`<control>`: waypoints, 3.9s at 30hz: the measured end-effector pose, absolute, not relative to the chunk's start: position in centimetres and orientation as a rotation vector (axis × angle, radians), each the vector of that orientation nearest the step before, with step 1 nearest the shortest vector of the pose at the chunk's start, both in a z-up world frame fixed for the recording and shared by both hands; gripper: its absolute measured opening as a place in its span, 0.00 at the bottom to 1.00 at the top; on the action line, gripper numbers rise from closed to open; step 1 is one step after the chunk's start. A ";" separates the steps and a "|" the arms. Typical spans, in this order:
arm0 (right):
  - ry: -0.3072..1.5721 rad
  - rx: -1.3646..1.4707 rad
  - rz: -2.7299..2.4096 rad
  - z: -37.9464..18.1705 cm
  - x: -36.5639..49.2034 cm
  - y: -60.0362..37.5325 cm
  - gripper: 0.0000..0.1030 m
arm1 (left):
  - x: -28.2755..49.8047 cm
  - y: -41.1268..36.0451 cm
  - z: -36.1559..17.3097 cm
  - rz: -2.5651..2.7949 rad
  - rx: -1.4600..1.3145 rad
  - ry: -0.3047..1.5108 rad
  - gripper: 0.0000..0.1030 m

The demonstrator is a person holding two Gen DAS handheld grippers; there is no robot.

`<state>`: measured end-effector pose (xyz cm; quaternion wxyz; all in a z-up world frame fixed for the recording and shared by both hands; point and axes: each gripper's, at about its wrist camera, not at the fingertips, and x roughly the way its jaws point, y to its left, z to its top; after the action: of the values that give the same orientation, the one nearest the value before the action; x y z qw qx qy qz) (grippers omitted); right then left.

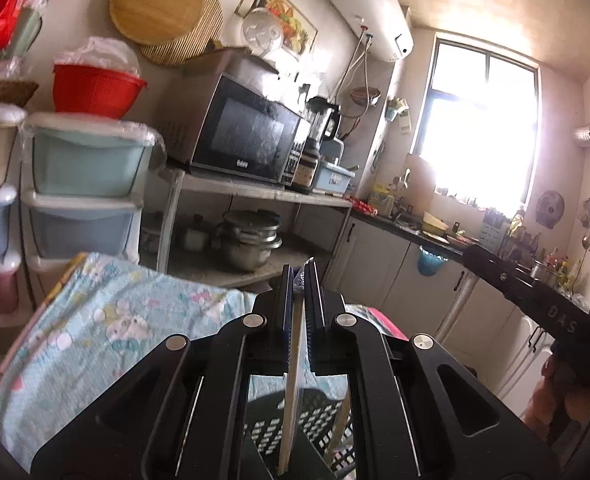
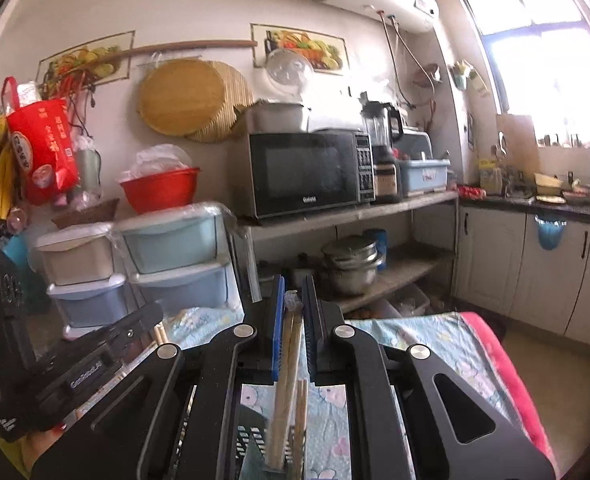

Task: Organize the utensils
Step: 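Raise the held chopsticks upright above the green caddy with both grippers, then drop the chopsticks into the caddy slots and open both grippers, then move the left gripper down onto a chopstick while the right gripper approaches another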

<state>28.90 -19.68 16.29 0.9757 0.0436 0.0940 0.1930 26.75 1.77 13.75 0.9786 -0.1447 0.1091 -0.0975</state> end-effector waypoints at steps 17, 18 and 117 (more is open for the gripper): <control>0.245 0.125 0.357 13.0 29.6 -19.0 0.10 | 26.5 2.0 10.4 -0.201 -0.297 0.310 0.03; 0.252 0.130 0.359 12.9 29.6 -19.2 0.10 | 26.5 2.1 10.4 -0.198 -0.299 0.322 0.03; 0.867 -0.022 0.533 -2.8 20.3 -19.7 0.50 | 16.4 7.5 -5.4 -0.209 -0.460 0.938 0.33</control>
<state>20.32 -19.68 -2.75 0.8732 -0.0108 0.4151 0.2550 16.45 7.48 -5.39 0.8614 -0.2194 0.4471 -0.0998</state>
